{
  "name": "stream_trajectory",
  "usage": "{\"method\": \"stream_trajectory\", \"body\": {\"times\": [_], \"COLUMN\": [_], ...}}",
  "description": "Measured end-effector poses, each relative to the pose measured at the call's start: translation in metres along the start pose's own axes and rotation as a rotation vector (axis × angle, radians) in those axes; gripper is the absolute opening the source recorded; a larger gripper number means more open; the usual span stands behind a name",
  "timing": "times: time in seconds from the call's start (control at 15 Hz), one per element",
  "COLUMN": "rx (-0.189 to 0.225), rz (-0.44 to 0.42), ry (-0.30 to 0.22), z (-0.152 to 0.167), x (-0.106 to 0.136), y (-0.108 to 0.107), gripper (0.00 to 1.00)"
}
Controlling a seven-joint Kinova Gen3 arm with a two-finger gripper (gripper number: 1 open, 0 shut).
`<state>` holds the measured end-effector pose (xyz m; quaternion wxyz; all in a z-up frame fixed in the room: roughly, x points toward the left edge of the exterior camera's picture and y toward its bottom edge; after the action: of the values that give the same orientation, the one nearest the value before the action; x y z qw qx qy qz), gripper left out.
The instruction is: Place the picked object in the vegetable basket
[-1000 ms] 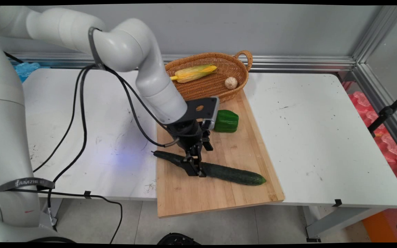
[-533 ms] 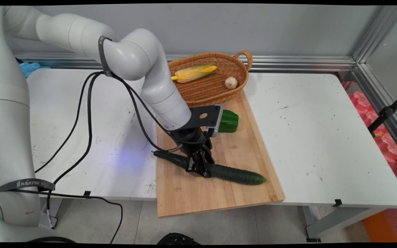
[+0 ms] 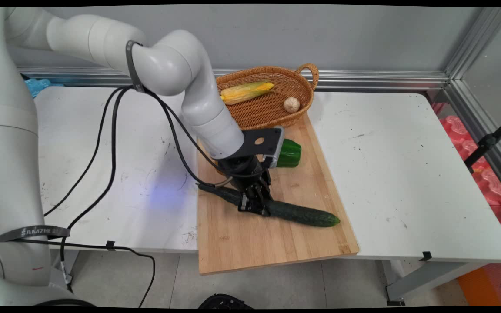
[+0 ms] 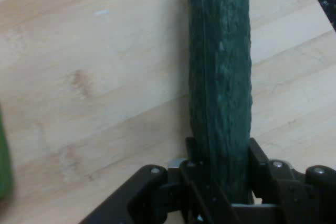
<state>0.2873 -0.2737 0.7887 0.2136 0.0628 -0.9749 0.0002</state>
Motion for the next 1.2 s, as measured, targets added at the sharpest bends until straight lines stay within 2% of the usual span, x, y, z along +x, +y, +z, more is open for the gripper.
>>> {"method": "stream_trajectory", "body": {"times": [0.27, 0.73, 1.2], "rx": [0.025, 0.098, 0.255], "rz": [-0.007, -0.127, -0.311], "ry": [0.012, 0.031, 0.047], "z": [-0.02, -0.075, -0.132], "x": [0.009, 0.03, 0.025], "y": [-0.007, -0.027, -0.069], "gripper": [0.0, 0.0, 0.0]}}
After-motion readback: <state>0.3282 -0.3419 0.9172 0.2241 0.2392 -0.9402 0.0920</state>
